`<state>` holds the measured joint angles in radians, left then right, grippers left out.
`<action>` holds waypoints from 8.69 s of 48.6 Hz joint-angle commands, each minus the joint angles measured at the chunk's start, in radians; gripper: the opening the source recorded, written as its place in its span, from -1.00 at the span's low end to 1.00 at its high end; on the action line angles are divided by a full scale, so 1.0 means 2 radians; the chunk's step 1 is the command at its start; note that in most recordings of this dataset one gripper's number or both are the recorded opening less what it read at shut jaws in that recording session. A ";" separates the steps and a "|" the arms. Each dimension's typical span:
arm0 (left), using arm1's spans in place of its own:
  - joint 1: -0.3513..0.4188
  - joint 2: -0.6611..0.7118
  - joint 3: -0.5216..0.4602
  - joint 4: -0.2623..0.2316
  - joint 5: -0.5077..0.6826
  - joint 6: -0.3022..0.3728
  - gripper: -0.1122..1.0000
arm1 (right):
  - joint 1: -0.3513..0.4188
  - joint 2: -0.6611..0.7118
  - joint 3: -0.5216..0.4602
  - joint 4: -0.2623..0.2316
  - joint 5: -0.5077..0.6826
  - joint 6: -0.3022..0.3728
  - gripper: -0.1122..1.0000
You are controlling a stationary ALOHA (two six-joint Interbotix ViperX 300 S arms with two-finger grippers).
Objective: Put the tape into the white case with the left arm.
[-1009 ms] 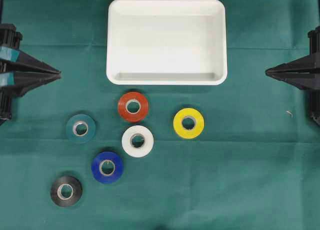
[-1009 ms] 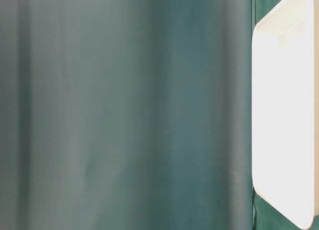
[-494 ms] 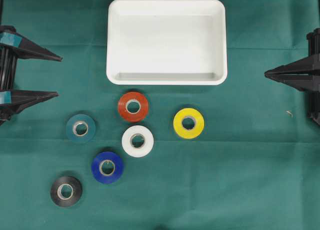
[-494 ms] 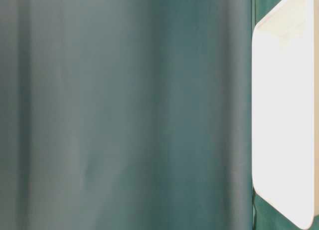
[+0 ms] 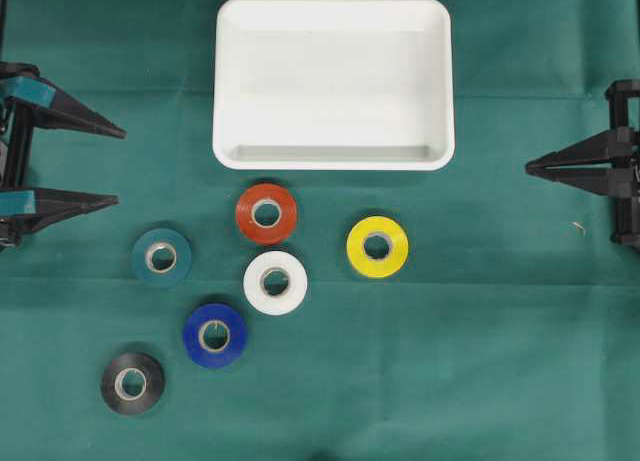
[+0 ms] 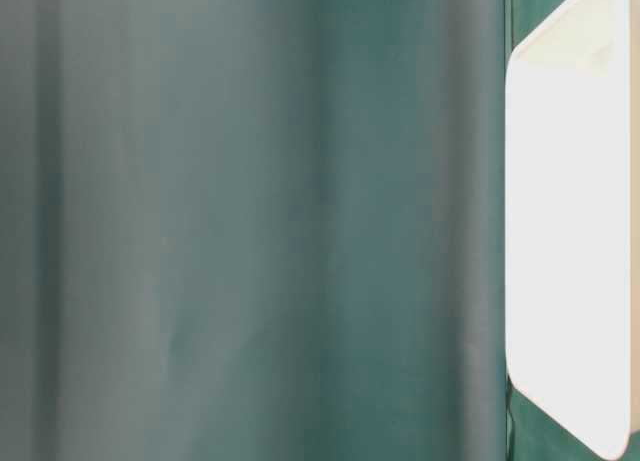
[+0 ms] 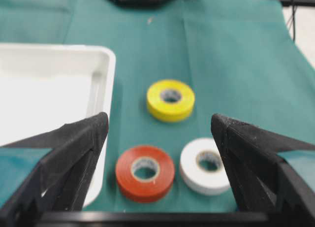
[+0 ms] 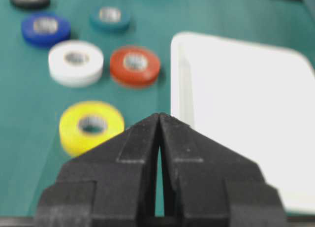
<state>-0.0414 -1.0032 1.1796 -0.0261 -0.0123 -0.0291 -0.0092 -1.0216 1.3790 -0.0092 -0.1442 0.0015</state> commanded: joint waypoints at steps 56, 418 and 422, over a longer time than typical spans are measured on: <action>-0.012 0.156 -0.038 -0.002 0.035 0.001 1.00 | -0.001 -0.038 0.041 0.000 0.060 0.001 -0.97; 0.073 0.307 -0.160 0.000 0.116 0.079 0.84 | -0.001 -0.063 0.058 0.000 0.054 0.002 -0.97; 0.062 0.279 -0.136 -0.001 0.114 0.077 0.84 | -0.001 -0.064 0.058 -0.001 0.054 0.002 -0.97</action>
<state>0.1012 -0.3881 0.8882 -0.0261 0.2255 0.1273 -0.0107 -1.1536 1.5048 -0.0092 -0.0261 0.0046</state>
